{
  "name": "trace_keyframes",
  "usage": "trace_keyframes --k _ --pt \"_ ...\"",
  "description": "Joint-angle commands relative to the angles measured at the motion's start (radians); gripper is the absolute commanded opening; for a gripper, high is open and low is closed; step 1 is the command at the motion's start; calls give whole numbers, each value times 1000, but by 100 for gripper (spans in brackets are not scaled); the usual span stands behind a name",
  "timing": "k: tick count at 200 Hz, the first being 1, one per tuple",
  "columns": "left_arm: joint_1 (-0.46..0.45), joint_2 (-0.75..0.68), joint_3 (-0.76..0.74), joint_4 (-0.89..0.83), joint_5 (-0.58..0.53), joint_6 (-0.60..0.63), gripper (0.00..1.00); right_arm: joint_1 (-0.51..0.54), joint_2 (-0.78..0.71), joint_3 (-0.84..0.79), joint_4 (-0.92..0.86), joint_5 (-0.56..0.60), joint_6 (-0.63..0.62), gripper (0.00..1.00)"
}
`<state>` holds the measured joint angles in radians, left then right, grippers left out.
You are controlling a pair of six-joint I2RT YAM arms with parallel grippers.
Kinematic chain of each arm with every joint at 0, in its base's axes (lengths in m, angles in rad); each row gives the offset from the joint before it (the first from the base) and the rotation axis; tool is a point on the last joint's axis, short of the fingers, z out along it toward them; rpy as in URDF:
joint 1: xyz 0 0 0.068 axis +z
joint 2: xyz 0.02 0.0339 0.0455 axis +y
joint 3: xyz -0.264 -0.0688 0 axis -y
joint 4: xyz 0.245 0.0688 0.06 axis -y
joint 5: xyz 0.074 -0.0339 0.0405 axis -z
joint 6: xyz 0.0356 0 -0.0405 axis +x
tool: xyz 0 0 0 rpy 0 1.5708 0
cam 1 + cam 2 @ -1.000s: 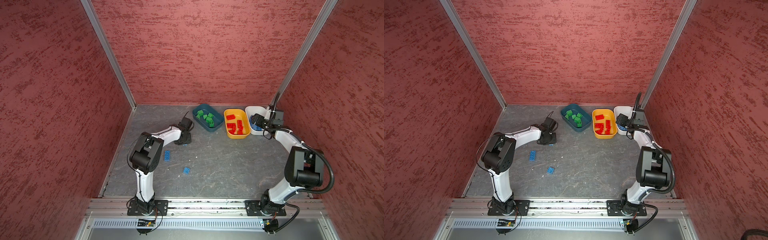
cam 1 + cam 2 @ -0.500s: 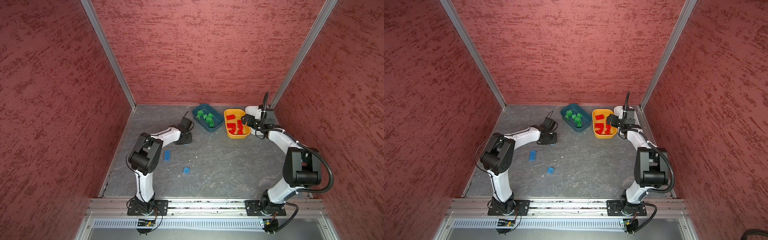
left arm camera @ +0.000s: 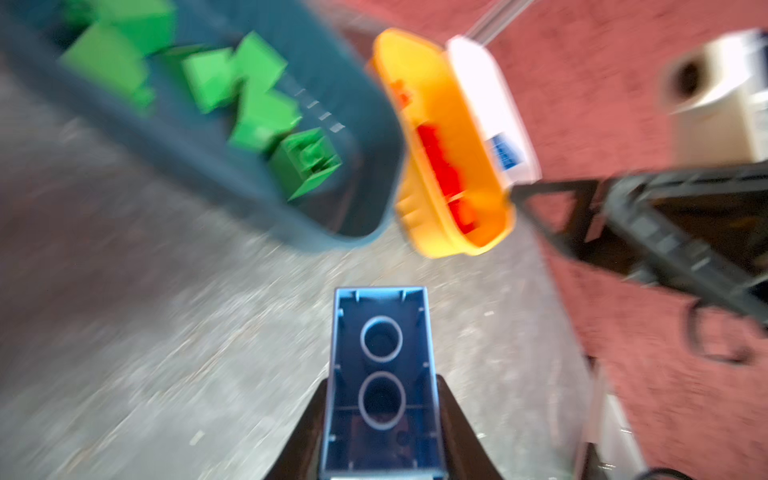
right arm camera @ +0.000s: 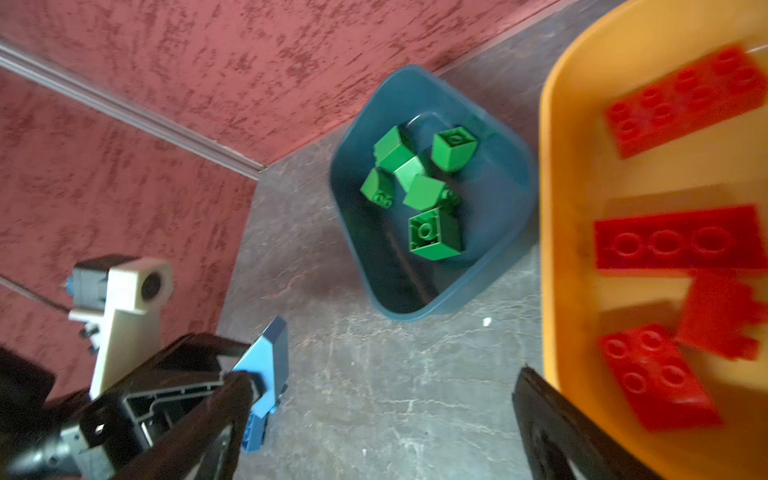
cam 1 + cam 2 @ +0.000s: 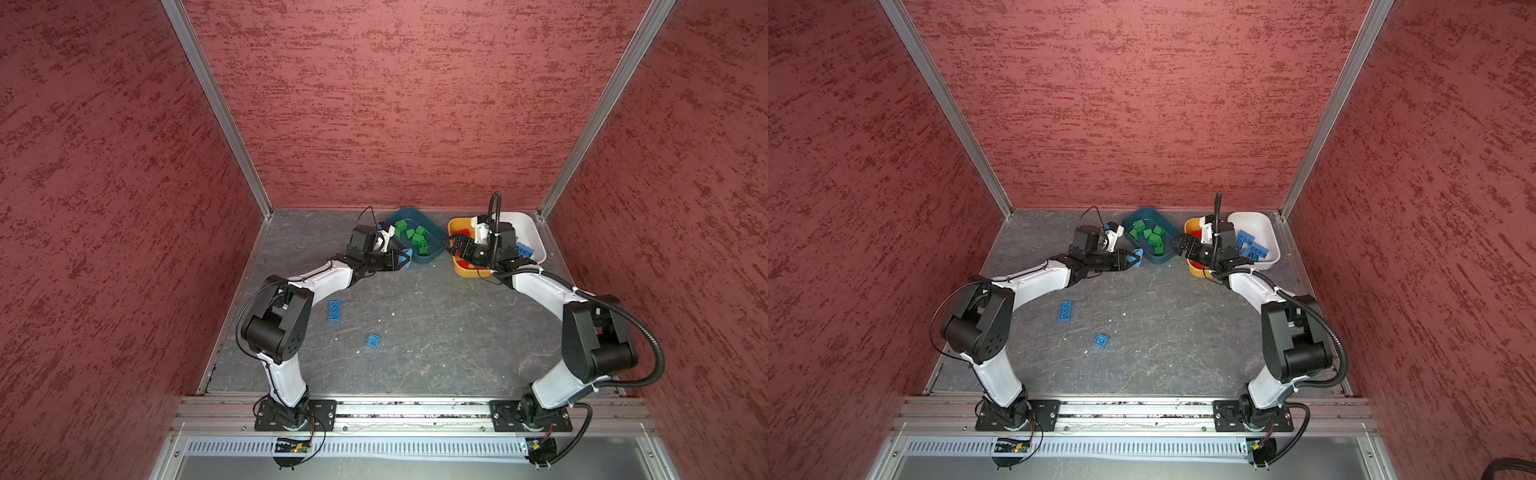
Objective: Sort the legos into containers by color
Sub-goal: 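Pass the blue brick from the left gripper into the right gripper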
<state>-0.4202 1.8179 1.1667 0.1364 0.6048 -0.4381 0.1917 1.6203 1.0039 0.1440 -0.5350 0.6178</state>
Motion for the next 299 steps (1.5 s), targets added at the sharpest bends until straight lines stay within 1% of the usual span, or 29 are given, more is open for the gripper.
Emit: trace_keyframes --k 1,12,23,43,50,70,118,149,168,198,212,218,222,232,239,246,249,251,255,257,267,278,299 --pt "23 43 29 266 215 -174 0 -5 -17 -28 223 -155 100 99" --pt "29 58 34 350 253 -248 0 -3 -5 -42 283 -190 156 99" --pt "27 62 33 404 261 -285 0 -1 6 -60 368 -213 234 98" --pt "21 67 46 408 293 -313 0 12 43 -85 567 -258 413 96" --pt "18 69 51 410 310 -319 0 18 59 -85 630 -273 467 94" --pt "12 75 60 418 340 -344 0 39 99 -72 755 -296 561 90" --pt "-6 97 90 427 376 -391 0 87 171 -9 850 -346 608 75" --pt "-11 116 94 475 394 -435 0 95 203 -1 940 -348 658 57" --pt "-11 121 96 487 398 -449 0 95 211 -3 983 -346 681 43" --pt "-10 129 100 503 410 -473 0 95 197 -17 982 -321 660 25" --pt "-12 130 95 520 409 -482 10 95 190 -29 979 -300 650 19" --pt "-10 129 93 527 408 -485 17 94 188 -34 976 -290 645 17" --pt "-11 128 90 528 404 -485 23 93 186 -37 971 -282 639 16" --pt "-9 121 81 531 391 -484 41 87 178 -44 948 -265 619 14" --pt "-6 109 71 529 375 -480 57 78 170 -51 920 -251 596 14" --pt "-4 97 55 527 351 -474 68 65 158 -58 883 -237 567 13" --pt "-2 89 46 526 340 -469 78 57 153 -63 863 -231 552 13" --pt "-1 85 40 525 332 -467 82 52 148 -65 850 -225 543 13" --pt "3 74 29 516 317 -458 96 39 140 -72 821 -216 522 12" --pt "4 69 23 509 308 -452 99 33 135 -74 805 -212 513 12" --pt "10 40 -4 450 260 -420 99 -4 109 -90 715 -186 449 11" --pt "14 9 -19 355 217 -357 99 -49 84 -97 590 -157 378 10" --pt "4 -43 -23 79 94 -217 99 -135 44 -90 378 -105 235 10"
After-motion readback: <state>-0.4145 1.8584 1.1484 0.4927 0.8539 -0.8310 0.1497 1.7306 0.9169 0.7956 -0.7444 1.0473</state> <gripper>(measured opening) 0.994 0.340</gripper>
